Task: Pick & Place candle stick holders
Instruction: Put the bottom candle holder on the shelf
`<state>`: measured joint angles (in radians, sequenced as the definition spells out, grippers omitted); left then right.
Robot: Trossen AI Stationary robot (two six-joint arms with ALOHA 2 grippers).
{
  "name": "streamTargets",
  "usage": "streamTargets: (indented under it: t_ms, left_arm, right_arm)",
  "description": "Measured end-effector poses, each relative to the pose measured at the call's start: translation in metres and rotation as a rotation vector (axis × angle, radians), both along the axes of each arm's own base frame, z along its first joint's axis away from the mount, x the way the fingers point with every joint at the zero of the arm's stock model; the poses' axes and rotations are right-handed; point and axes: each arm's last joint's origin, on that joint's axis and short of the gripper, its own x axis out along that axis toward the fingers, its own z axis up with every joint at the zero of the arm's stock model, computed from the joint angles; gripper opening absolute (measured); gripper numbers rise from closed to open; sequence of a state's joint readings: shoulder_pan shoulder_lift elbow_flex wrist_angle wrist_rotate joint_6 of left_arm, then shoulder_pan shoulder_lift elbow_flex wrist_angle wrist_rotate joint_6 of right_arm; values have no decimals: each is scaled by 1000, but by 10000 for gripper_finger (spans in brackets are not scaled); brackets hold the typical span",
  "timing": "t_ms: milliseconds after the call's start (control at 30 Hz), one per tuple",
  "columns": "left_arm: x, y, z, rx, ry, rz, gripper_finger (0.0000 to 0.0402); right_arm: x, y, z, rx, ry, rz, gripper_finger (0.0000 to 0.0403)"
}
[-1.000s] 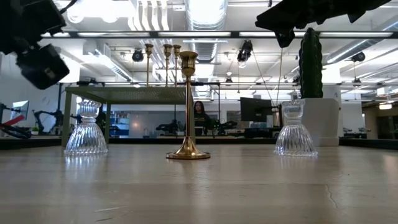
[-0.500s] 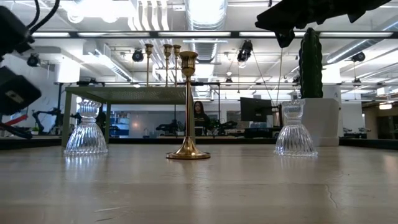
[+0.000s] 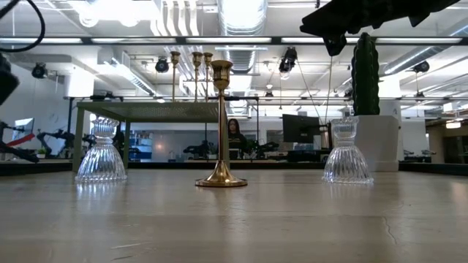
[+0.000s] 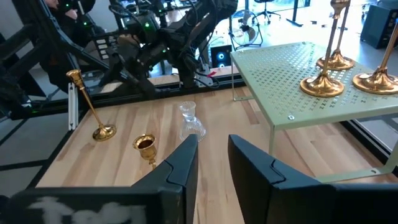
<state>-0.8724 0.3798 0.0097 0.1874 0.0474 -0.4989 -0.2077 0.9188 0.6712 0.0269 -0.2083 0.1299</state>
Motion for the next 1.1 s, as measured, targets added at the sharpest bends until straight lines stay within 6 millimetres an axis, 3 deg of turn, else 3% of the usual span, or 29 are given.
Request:
streamTargets:
  t_ms: [133,400,1100]
  left_arm:
    - [1,0,4,16,-96,4,215]
    - [4,-3,5,4,-109,14,215]
    - [19,-24,-3,21,-77,-21,215]
  right_arm:
    - [0,0,0,0,0,0,71]
    - [0,0,0,0,0,-1,63]
    - [0,0,0,0,0,0,91]
